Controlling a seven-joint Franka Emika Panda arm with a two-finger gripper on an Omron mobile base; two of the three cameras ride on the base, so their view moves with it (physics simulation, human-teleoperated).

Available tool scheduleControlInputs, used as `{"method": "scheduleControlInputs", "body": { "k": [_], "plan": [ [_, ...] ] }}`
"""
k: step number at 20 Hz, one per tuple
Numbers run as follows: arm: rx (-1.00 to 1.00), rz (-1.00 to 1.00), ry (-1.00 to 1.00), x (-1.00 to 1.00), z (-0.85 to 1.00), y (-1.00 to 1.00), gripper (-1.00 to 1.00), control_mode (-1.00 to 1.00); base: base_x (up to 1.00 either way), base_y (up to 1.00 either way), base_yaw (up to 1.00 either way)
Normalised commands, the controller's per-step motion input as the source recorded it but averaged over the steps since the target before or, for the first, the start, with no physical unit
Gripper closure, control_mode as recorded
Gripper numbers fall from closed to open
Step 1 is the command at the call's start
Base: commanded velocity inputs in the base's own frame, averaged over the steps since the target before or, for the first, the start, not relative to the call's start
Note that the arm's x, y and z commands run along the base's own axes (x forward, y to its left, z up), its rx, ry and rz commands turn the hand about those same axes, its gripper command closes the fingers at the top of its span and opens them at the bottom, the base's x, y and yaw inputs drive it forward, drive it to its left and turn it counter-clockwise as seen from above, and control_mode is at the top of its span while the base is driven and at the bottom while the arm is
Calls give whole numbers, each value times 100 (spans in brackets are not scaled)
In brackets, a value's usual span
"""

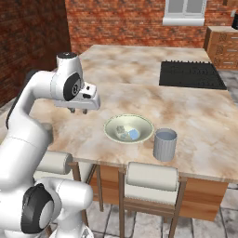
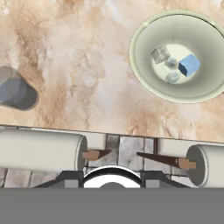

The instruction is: There are four ice cubes in the ice bowl. Place two ice cubes in each glass of water.

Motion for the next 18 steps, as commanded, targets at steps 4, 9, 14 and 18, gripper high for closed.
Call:
{"method": "scheduleControlInputs", "body": {
  "k": [4, 9, 14, 18],
  "plan": [
    [0, 0, 0, 0, -3, -13, -100, -100, 0, 0, 0],
    [0, 0, -1, 0, -11, -32, -100, -100, 0, 0, 0],
    [0, 2, -1, 0, -16, -31, -100, -100, 0, 0, 0],
    [0, 5, 0, 0, -25, -27, -100, -100, 0, 0, 0]
  ]
}}
